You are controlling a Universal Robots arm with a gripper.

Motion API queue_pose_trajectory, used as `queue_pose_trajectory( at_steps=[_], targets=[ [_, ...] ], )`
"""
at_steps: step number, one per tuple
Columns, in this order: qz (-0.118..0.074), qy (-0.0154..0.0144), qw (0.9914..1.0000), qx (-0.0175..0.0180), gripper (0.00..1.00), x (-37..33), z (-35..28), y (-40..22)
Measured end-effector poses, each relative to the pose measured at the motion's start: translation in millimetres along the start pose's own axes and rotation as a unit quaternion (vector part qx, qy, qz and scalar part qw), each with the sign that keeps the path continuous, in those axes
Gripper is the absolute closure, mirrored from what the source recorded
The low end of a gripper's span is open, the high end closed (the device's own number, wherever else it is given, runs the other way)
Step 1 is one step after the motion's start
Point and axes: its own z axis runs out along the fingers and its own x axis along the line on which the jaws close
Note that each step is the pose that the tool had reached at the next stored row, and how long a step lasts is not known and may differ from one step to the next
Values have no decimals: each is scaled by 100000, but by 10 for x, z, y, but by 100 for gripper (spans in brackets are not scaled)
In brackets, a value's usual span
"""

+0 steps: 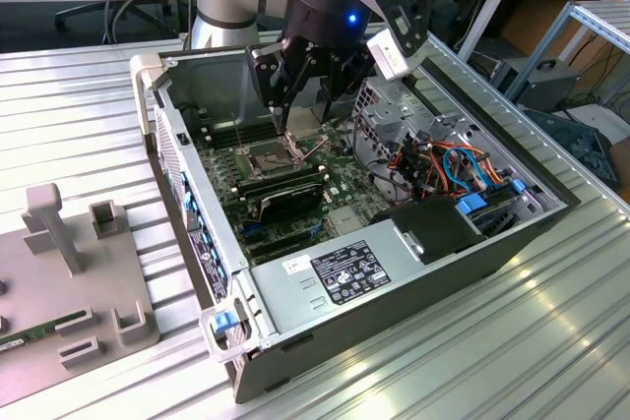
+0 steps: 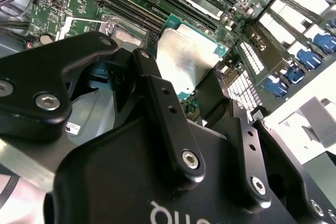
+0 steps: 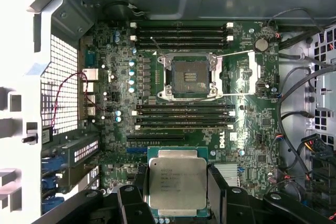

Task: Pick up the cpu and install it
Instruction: 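Pick up the cpu and move it towards the insertion slot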

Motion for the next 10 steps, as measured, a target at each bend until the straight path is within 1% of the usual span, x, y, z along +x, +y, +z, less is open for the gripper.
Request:
queue_pose_trajectory(
  at_steps=[5,8,10],
  targets=[
    [-1,-4,100000,-7,45,0,6,1],
    [-1,-1,100000,-1,45,0,25,-1],
    [0,2,100000,1,45,0,49,-2]
  ],
)
